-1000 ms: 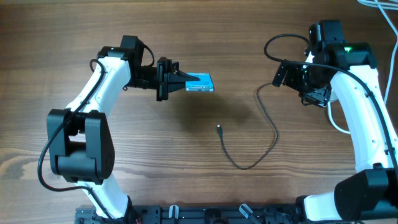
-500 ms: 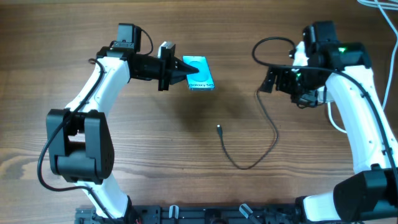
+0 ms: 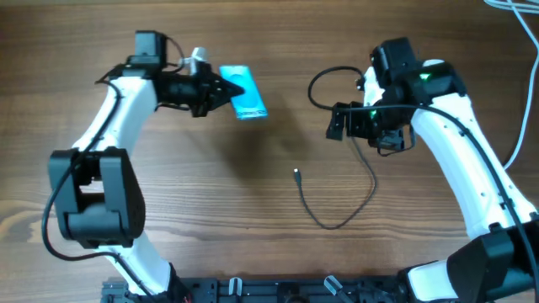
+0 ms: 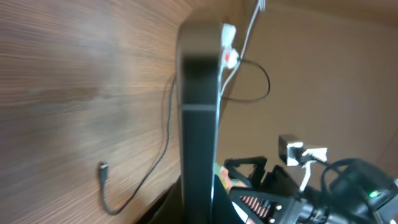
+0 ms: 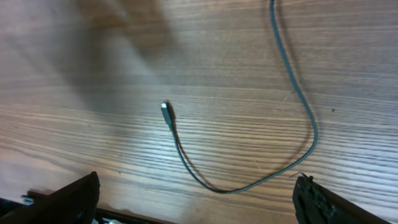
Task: Plug charger to phone and switch on socket
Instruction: 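Move the right gripper down toward the black cable's USB-C end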
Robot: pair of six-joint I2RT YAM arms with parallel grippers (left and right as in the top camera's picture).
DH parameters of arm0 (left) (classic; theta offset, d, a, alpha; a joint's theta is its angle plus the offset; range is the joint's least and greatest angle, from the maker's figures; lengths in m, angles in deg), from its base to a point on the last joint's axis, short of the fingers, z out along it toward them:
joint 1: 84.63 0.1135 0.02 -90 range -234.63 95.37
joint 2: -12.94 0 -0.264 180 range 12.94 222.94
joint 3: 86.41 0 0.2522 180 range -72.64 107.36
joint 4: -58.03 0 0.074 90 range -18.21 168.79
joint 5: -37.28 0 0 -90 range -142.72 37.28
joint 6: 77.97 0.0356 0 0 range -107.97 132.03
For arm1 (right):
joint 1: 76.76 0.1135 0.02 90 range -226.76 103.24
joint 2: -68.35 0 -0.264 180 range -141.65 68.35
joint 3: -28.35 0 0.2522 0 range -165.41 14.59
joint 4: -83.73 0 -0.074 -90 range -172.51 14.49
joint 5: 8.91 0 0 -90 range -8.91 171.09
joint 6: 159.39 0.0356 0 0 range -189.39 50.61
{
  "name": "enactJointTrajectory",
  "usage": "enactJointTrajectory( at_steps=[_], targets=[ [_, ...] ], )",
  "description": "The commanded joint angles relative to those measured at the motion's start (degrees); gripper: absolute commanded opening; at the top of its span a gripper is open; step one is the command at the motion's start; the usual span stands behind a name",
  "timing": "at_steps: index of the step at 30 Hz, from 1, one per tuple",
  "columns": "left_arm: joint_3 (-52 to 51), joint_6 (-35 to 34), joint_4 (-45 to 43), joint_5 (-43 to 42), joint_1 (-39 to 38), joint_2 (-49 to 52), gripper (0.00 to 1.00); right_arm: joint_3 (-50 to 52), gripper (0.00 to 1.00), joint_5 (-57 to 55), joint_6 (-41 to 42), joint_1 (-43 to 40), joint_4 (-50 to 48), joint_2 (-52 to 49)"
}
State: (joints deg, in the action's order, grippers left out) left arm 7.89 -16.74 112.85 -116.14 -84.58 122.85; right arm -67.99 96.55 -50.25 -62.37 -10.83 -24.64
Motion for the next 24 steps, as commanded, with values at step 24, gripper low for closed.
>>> enactJointTrajectory(
  at_steps=[24],
  targets=[
    [0.42,13.38,15.87,11.47,9.11,-1.57,0.04,15.69,0.71,-15.69,11.89,25.18,-17.59,-7.52]
  ],
)
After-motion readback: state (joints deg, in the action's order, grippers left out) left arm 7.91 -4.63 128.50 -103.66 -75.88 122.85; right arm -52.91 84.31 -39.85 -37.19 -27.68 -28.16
